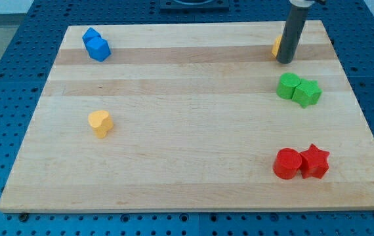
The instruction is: Place the yellow hexagon towards the top right corner
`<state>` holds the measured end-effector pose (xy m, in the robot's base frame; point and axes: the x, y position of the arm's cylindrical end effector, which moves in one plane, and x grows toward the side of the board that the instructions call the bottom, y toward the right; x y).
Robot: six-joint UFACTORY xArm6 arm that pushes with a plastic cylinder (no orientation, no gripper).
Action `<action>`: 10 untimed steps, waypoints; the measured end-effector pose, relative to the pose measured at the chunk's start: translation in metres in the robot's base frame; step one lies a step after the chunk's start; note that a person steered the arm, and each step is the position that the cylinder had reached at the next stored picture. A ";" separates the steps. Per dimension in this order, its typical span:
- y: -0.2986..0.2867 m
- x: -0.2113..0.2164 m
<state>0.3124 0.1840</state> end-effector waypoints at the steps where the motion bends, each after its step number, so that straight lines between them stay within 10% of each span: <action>1: 0.002 -0.009; 10: 0.039 -0.028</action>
<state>0.2843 0.2228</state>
